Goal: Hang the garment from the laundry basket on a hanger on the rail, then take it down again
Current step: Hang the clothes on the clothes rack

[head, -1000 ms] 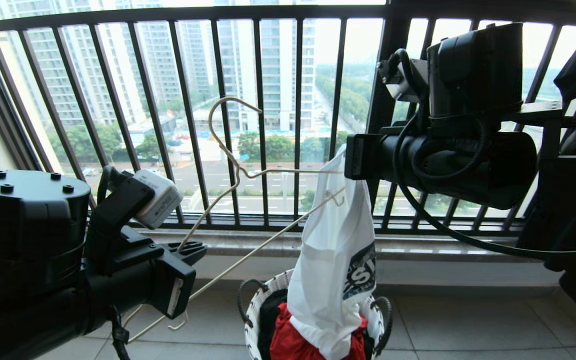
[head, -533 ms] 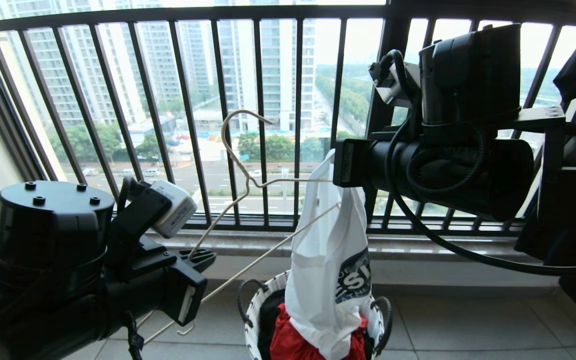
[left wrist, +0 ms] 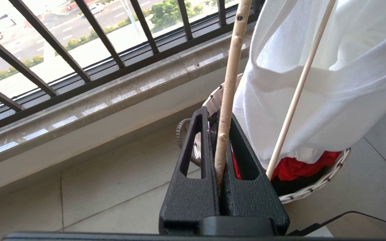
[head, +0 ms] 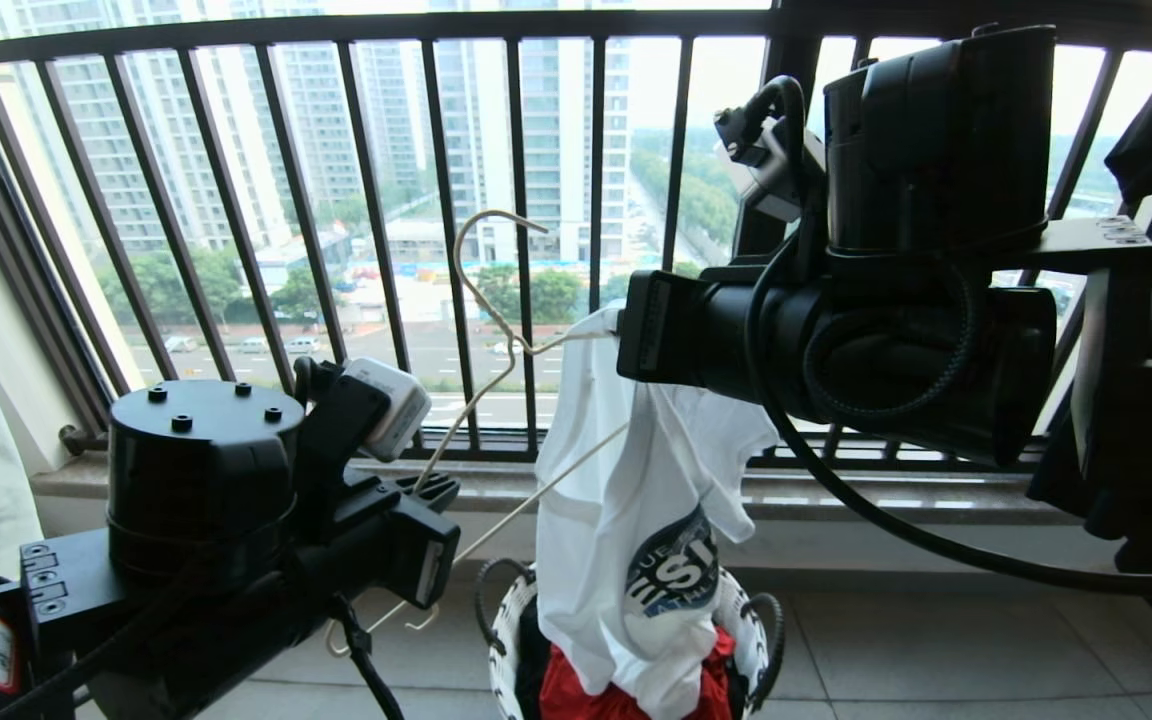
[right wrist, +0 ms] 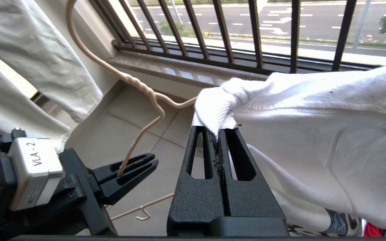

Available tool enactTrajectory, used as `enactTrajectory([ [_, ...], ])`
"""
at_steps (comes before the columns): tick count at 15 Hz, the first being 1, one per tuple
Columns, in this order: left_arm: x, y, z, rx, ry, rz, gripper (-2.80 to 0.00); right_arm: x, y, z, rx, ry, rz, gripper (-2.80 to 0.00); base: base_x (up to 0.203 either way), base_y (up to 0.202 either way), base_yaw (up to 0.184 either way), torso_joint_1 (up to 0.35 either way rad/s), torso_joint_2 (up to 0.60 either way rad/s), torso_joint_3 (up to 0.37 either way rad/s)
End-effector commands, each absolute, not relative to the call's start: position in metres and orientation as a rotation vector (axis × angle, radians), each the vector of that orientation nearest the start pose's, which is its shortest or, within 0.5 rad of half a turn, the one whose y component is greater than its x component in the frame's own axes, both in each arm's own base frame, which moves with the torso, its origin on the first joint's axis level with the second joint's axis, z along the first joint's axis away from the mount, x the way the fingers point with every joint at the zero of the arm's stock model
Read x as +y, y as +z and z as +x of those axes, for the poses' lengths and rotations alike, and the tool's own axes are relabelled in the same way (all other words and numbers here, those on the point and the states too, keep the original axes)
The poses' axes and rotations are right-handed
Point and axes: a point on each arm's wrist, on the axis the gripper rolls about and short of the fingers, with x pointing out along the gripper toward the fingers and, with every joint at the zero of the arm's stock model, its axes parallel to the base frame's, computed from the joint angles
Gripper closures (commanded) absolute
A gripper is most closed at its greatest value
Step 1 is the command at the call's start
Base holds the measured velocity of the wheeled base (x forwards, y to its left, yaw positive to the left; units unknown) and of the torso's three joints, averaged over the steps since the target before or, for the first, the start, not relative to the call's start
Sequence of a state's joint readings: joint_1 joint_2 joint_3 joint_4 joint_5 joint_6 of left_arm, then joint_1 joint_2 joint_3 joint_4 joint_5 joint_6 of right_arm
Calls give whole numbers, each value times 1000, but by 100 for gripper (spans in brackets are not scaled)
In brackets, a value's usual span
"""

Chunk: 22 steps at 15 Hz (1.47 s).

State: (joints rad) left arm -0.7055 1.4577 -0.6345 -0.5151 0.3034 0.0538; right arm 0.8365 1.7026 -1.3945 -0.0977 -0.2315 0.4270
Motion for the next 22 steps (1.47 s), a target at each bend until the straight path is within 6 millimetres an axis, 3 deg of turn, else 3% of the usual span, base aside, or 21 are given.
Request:
enactTrajectory([
  [1, -152, 186, 186, 276, -411, 210, 0, 248, 291, 228, 296, 574, 315, 0, 0, 0, 0, 0, 0, 0],
  [9, -155, 194, 187, 235, -411, 99, 0, 260, 290, 224, 265, 614, 211, 0, 0, 0, 0, 0, 0, 0],
  [13, -162, 190, 189, 215, -423, 46, 0, 264, 308, 224, 221, 628, 176, 0, 0, 0, 0, 0, 0, 0],
  [20, -164, 189, 189, 135, -440, 3, 0, 295, 314, 224, 209, 546, 43, 0, 0, 0, 0, 0, 0, 0],
  [22, -165, 189, 190, 134, -446, 1, 0, 301, 313, 216, 222, 547, 13, 0, 0, 0, 0, 0, 0, 0],
])
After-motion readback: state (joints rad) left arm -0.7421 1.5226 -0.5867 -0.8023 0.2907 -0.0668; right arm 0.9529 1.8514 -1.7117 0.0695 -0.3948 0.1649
